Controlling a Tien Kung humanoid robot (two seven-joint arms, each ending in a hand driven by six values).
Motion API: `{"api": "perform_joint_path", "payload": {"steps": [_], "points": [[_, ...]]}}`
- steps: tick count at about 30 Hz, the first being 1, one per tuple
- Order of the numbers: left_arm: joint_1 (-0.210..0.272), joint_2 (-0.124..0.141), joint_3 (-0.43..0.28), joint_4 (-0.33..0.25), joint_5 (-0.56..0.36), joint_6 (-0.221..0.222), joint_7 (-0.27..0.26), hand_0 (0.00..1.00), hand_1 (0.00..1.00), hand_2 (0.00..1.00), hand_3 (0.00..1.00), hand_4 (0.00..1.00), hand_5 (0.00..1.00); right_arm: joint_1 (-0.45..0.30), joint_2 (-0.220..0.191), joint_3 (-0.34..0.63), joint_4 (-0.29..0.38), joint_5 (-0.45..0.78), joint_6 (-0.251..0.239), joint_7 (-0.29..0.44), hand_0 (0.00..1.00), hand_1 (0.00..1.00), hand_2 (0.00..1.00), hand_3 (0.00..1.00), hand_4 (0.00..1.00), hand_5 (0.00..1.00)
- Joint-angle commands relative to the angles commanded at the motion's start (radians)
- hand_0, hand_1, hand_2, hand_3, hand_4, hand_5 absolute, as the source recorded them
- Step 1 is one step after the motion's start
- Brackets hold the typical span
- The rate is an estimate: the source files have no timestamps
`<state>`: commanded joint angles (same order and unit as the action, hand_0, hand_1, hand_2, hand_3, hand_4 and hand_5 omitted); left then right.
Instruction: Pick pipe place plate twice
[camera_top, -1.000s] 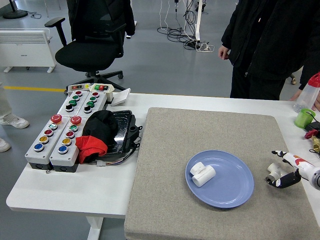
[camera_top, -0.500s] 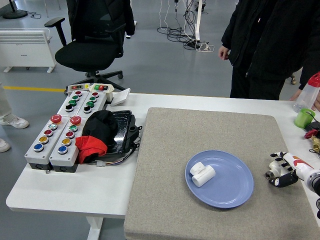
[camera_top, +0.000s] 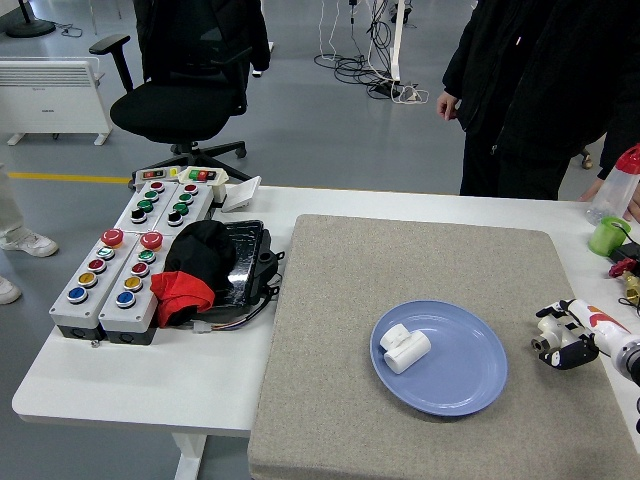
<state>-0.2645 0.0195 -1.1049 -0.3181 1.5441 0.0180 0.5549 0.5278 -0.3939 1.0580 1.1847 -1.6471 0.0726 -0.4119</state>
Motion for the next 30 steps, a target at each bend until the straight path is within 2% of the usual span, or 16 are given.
{"api": "perform_joint_path", "payload": {"steps": [1, 5, 8, 13, 14, 19, 20, 24, 25, 26, 30], "points": [[0.0, 0.0, 0.0, 0.0, 0.0, 0.0, 0.0, 0.653, 0.63, 0.633, 0.552, 0.387, 0.998, 0.0, -0.001, 0.001, 0.013, 0.0, -0.001, 0.0, 0.283, 0.406, 0.532, 0.665, 0.573, 0.017], [0.0, 0.001, -0.004, 0.001, 0.004, 0.001, -0.001, 0.653, 0.63, 0.633, 0.552, 0.387, 0.998, -0.001, -0.015, -0.016, 0.146, 0.025, -0.012, 0.009, 0.288, 0.411, 0.529, 0.657, 0.565, 0.016], [0.0, 0.002, -0.005, 0.001, 0.006, 0.0, 0.0, 0.653, 0.63, 0.633, 0.552, 0.388, 0.998, 0.0, -0.02, -0.045, 0.217, 0.047, -0.002, 0.005, 0.302, 0.419, 0.534, 0.655, 0.567, 0.013], [-0.001, 0.002, -0.001, 0.0, 0.002, 0.001, 0.001, 0.653, 0.63, 0.633, 0.552, 0.388, 0.998, 0.0, -0.019, -0.109, 0.263, 0.066, 0.048, -0.014, 0.302, 0.419, 0.534, 0.655, 0.567, 0.013], [-0.001, 0.003, -0.001, 0.001, 0.0, 0.001, 0.001, 0.653, 0.629, 0.633, 0.552, 0.388, 0.998, 0.0, -0.02, -0.118, 0.264, 0.063, 0.054, -0.013, 0.565, 0.593, 0.62, 0.696, 0.603, 0.058], [-0.002, 0.002, -0.004, 0.002, 0.002, 0.003, -0.002, 0.653, 0.629, 0.633, 0.552, 0.388, 0.998, 0.002, -0.022, -0.187, 0.26, 0.058, 0.092, 0.011, 0.565, 0.593, 0.62, 0.696, 0.603, 0.058], [-0.002, 0.002, -0.005, 0.002, 0.003, 0.003, -0.002, 0.653, 0.63, 0.633, 0.552, 0.387, 0.998, 0.003, -0.021, -0.193, 0.256, 0.047, 0.095, 0.026, 0.998, 0.998, 0.998, 0.998, 0.861, 0.307], [-0.002, 0.002, -0.008, 0.003, 0.007, 0.002, -0.002, 0.653, 0.63, 0.633, 0.552, 0.387, 0.998, 0.006, -0.019, -0.203, 0.253, 0.031, 0.097, 0.062, 0.998, 0.998, 0.998, 0.998, 0.861, 0.307], [-0.003, 0.002, -0.009, 0.003, 0.008, 0.002, -0.002, 0.653, 0.63, 0.633, 0.552, 0.387, 0.998, 0.007, -0.02, -0.204, 0.254, 0.03, 0.102, 0.063, 0.998, 0.998, 0.998, 0.998, 0.861, 0.307], [-0.003, 0.002, -0.01, 0.002, 0.01, 0.002, -0.002, 0.653, 0.629, 0.632, 0.552, 0.388, 0.998, 0.008, -0.02, -0.202, 0.253, 0.03, 0.108, 0.061, 0.998, 0.998, 0.998, 0.998, 0.907, 0.325], [-0.003, 0.003, -0.007, 0.002, 0.007, 0.002, -0.001, 0.653, 0.629, 0.632, 0.552, 0.388, 0.998, 0.003, -0.021, -0.188, 0.256, 0.028, 0.122, 0.051, 0.998, 0.998, 0.998, 0.998, 0.907, 0.325]]}}
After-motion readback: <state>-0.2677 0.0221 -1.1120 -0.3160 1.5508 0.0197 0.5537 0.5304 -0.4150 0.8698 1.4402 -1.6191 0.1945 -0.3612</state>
